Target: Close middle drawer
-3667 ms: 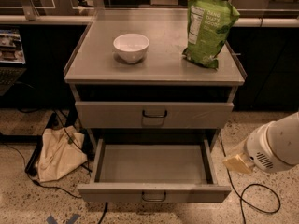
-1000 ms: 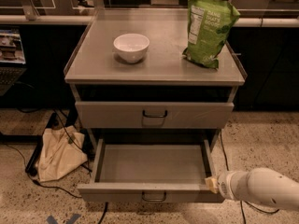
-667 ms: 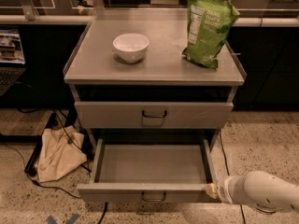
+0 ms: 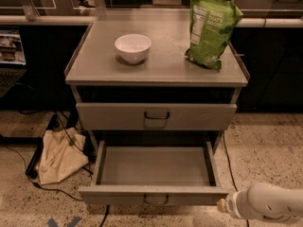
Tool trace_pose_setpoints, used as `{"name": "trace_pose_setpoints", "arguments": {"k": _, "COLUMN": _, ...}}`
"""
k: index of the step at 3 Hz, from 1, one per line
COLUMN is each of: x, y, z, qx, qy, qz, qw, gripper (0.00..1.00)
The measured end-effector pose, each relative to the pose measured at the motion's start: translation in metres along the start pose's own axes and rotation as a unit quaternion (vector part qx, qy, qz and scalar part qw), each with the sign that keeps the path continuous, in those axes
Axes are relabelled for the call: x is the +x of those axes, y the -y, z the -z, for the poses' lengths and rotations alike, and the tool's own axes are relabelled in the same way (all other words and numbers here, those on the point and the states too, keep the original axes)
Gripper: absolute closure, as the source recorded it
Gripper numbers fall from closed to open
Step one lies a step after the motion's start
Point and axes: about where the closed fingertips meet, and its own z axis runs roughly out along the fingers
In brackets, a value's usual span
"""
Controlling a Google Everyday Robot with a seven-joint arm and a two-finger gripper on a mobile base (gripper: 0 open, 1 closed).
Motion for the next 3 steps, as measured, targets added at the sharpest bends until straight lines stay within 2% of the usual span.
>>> {"name": "trace_pose_setpoints", "arguments": {"k": 1, "x": 0.006, "y": 0.011, "z": -0.020, "qx": 0.007, "qy": -0.017, "qz": -0.017, "qw": 0.9997, "gripper": 1.00}}
{"name": "trace_pose_setpoints", "arguments": {"k": 2, "x": -0.015, "y": -0.001, "z": -0.046, "qx": -0.022, "qy": -0.018, "qz": 0.009, "qw": 0.9996, "gripper": 1.00}}
{"name": "trace_pose_setpoints", "arguments": {"k": 3, "x": -0.024, "y": -0.007, "z": -0.050, "qx": -0.033, "qy": -0.012, "qz": 0.018, "qw": 0.9992, "gripper": 1.00}}
